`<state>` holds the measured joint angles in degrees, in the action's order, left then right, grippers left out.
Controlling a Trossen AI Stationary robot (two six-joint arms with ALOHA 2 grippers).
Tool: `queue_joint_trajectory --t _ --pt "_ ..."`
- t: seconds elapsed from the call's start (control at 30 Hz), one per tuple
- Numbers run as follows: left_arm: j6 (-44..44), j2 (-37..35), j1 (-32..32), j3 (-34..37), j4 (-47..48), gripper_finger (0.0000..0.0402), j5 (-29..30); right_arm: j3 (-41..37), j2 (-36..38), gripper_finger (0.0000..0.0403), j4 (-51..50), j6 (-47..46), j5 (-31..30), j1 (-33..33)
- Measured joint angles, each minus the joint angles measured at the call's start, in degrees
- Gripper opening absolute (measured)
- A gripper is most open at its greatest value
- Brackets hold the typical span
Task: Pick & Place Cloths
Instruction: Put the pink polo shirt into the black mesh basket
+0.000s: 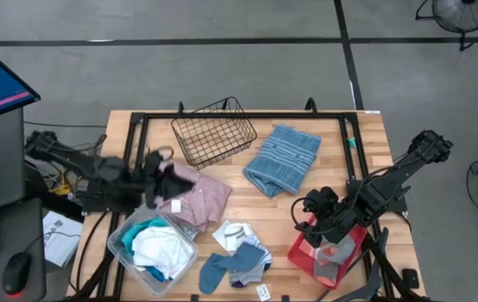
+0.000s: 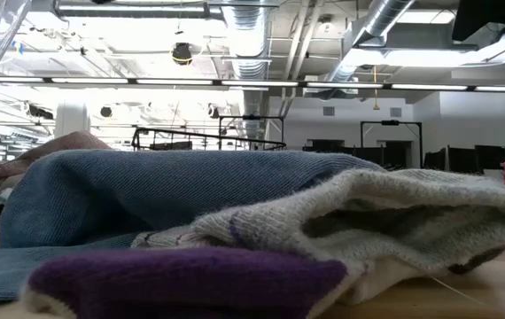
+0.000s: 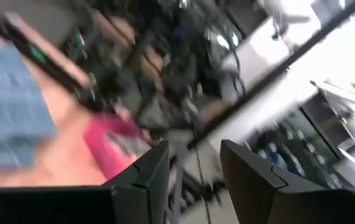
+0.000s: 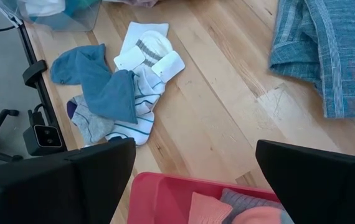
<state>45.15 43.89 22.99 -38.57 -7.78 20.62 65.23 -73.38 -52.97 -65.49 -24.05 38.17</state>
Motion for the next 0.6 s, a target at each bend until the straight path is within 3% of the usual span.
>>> queue_joint_trajectory --t 0.13,0.23,0.37,0.6 --pt "-8.92 2.07 -6.39 -3.75 -6.97 0.0129 -4.65 0.00 0.00 0.0328 0.01 -0.11 0.00 -0.01" --pt "-16.12 4.00 -9.09 -7.37 -5.59 0.0129 -9.21 0.02 0.00 0.0328 0.17 -0.11 0.03 -0.02" --pt "-17.78 4.25 -13.93 -13.39 13.97 0.0129 -9.76 0.00 0.00 0.0328 0.61 -0.11 0.13 -0.02" --pt "-7.90 4.21 -20.84 -21.13 49.37 0.0129 -0.97 0.02 0.00 0.0328 1.42 -0.11 0.17 -0.02"
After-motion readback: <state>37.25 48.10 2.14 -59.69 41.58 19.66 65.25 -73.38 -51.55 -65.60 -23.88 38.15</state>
